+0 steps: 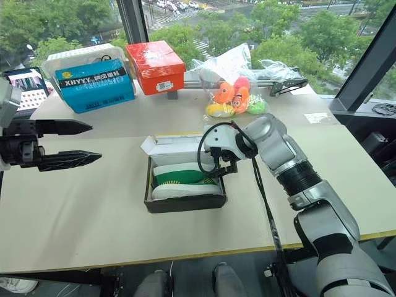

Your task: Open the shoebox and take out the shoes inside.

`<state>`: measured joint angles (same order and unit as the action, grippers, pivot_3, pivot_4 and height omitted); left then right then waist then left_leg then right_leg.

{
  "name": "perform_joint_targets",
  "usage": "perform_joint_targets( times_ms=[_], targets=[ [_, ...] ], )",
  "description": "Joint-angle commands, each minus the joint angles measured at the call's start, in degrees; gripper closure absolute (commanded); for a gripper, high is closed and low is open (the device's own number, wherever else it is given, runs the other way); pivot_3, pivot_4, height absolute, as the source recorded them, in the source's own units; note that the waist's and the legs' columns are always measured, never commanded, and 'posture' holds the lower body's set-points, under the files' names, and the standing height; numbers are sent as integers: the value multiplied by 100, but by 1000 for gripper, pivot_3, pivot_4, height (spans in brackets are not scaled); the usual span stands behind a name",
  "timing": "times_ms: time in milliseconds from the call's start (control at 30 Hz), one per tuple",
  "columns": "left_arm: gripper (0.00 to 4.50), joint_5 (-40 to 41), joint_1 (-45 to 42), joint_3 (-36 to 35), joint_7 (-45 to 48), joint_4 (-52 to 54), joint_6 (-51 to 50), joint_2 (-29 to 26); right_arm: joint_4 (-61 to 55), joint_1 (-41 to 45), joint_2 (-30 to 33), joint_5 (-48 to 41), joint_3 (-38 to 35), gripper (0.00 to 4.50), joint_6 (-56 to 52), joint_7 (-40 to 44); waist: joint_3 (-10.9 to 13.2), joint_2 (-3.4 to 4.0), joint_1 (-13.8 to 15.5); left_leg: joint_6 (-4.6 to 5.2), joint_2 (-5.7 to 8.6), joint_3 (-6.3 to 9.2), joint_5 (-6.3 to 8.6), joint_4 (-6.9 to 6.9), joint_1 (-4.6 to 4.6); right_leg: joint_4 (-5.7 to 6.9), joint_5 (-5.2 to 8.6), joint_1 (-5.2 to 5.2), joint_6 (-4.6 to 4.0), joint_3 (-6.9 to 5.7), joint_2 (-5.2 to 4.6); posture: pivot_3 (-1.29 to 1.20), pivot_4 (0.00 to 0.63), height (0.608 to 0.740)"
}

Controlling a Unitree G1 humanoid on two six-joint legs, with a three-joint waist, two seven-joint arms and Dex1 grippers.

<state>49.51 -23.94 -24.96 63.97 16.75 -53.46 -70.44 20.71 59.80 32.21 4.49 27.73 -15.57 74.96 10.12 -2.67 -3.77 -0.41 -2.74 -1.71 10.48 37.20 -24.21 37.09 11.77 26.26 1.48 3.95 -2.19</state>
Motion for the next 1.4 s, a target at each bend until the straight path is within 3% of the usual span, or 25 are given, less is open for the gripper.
perform_joint_targets(
  times_ms=[33,100,400,833,1100,1400],
  targets=[
    [0,-55,-52,-140,27,56,164,-120,178,19,-101,164,23,296,126,-12,0,0,-8,0,0,0,0,0,-1,0,0,0,0,0,0,0,150,740],
    [0,-96,-77,-69,22,44,217,-104,291,39,-178,224,33,706,152,-46,0,0,-5,0,0,0,0,0,-2,0,0,0,0,0,0,0,150,740],
    [0,-226,-137,65,38,-73,406,-104,182,124,-401,248,-125,3753,93,-129,0,0,0,0,0,1,0,1,-1,0,-1,-2,0,0,0,0,150,740],
    [0,-306,-117,102,56,-71,515,-39,-626,520,-799,344,-462,3753,-346,-840,0,0,-15,0,-2,2,0,0,-3,1,-1,2,0,-1,2,0,150,740],
    [0,-334,-128,177,41,-84,598,5,-786,128,-469,480,-70,3753,-721,-455,0,0,20,0,-1,1,0,0,-7,-1,-3,2,-4,-1,1,0,150,740],
    [0,-411,-207,336,30,-132,684,77,-511,-36,-664,392,-164,3753,-861,-601,0,-1,-22,0,-2,1,0,0,-3,1,-2,2,-2,0,4,0,150,740]
  ],
)
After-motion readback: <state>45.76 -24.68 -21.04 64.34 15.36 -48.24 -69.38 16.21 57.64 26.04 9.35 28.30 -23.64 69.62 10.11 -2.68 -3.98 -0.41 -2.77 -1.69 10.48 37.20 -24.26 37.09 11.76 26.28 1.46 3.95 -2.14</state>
